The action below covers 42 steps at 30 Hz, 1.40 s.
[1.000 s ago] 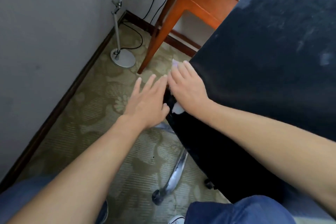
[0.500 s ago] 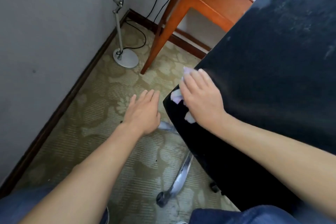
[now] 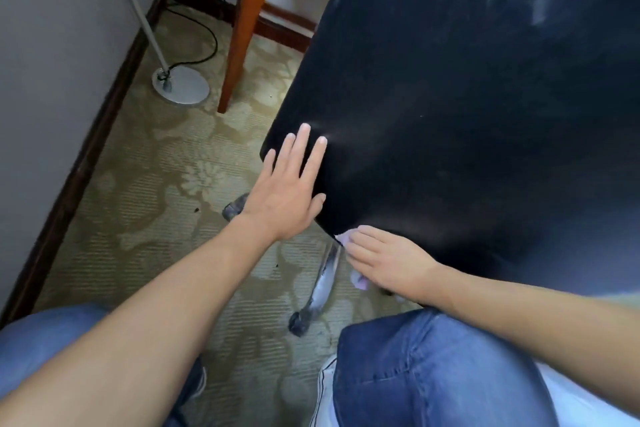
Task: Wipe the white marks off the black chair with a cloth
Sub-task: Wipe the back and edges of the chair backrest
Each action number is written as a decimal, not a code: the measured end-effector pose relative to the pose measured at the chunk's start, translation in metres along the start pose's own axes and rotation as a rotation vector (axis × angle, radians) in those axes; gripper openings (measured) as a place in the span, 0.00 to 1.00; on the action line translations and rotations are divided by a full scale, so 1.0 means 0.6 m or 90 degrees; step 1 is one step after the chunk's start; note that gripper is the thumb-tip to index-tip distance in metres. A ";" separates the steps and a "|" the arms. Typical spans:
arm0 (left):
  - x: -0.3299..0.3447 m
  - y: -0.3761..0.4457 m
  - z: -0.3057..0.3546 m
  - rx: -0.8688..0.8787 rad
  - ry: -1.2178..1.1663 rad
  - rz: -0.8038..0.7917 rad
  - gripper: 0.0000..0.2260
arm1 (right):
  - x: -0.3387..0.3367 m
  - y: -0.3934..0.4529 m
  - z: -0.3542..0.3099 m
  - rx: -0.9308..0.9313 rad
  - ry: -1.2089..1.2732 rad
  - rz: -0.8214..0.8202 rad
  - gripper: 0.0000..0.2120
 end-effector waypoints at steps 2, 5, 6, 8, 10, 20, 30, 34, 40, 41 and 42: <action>0.015 0.009 0.024 -0.031 -0.001 0.000 0.44 | -0.024 -0.062 0.024 0.078 0.032 0.058 0.13; 0.000 0.018 0.056 -0.060 0.014 0.024 0.44 | -0.080 -0.154 0.058 0.252 0.093 0.161 0.13; -0.012 0.020 0.070 -0.054 0.020 0.036 0.43 | -0.091 -0.181 0.066 0.305 0.106 0.193 0.11; -0.043 0.025 0.123 0.009 0.019 0.074 0.42 | -0.107 -0.245 0.080 0.444 0.139 0.242 0.13; -0.074 0.026 0.181 0.075 0.039 0.112 0.40 | -0.114 -0.298 0.097 0.625 0.182 0.253 0.23; -0.342 0.106 0.383 0.297 0.184 0.272 0.26 | -0.343 -0.475 0.294 0.847 -0.034 0.627 0.20; -0.685 0.176 0.471 0.297 0.310 0.468 0.24 | -0.475 -0.343 0.383 0.626 -0.138 0.643 0.15; -0.682 0.200 0.471 0.296 0.272 0.355 0.23 | -0.454 -0.388 0.373 0.646 -0.123 0.599 0.19; -0.657 0.172 0.513 0.314 0.330 0.378 0.22 | -0.374 -0.566 0.319 0.874 -0.030 0.668 0.23; -0.654 0.170 0.526 0.333 0.332 0.378 0.22 | -0.360 -0.600 0.321 0.969 0.047 0.703 0.25; -0.650 0.170 0.539 0.356 0.324 0.371 0.22 | -0.347 -0.639 0.327 1.066 0.144 0.770 0.25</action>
Point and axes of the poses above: each hand's wrist, its own y-axis towards the middle knuckle, its own x-axis out of the palm, z = x × y, the point moved 7 cm from there along y, towards the middle knuckle, and after that the axes turned 7 degrees about x, right-handed, at the moved point
